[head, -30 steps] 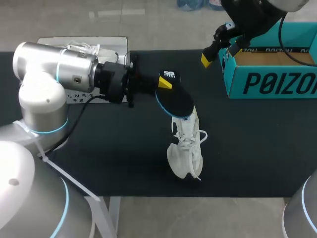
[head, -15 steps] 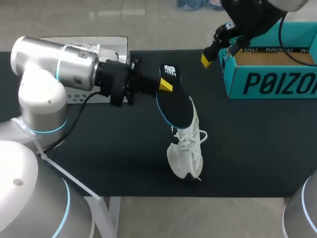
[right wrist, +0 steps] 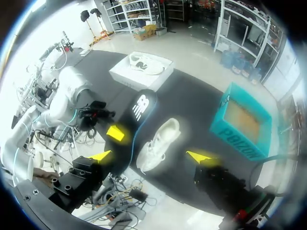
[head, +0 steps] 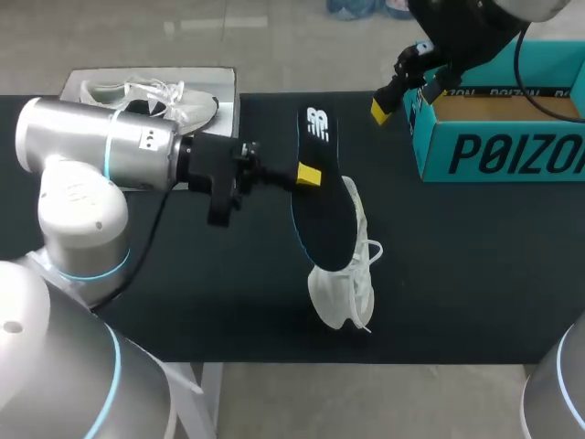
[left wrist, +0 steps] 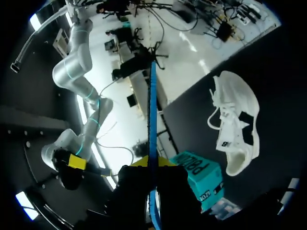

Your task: Take the shoe out of the shoebox, open the shoe tongue, remove and reinsert the insole, then place the shoe into the shoebox

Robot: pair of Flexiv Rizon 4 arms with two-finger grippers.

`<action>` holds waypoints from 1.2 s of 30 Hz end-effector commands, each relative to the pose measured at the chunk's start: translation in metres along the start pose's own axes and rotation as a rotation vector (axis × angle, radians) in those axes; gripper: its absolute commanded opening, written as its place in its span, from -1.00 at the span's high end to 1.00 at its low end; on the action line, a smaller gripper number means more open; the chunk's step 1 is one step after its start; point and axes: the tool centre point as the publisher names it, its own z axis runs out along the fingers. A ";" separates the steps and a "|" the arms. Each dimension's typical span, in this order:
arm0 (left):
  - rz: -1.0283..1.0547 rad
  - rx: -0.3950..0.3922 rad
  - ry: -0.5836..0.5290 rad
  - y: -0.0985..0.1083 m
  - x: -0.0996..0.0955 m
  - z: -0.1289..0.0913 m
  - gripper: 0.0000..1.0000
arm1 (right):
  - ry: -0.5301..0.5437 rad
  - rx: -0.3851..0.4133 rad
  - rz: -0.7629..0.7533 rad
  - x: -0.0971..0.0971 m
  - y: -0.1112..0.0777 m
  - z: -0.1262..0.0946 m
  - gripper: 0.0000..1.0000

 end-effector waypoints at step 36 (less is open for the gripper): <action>0.063 0.037 -0.018 0.075 0.041 -0.002 1.00 | -0.001 0.004 0.001 0.000 0.002 0.001 -1.00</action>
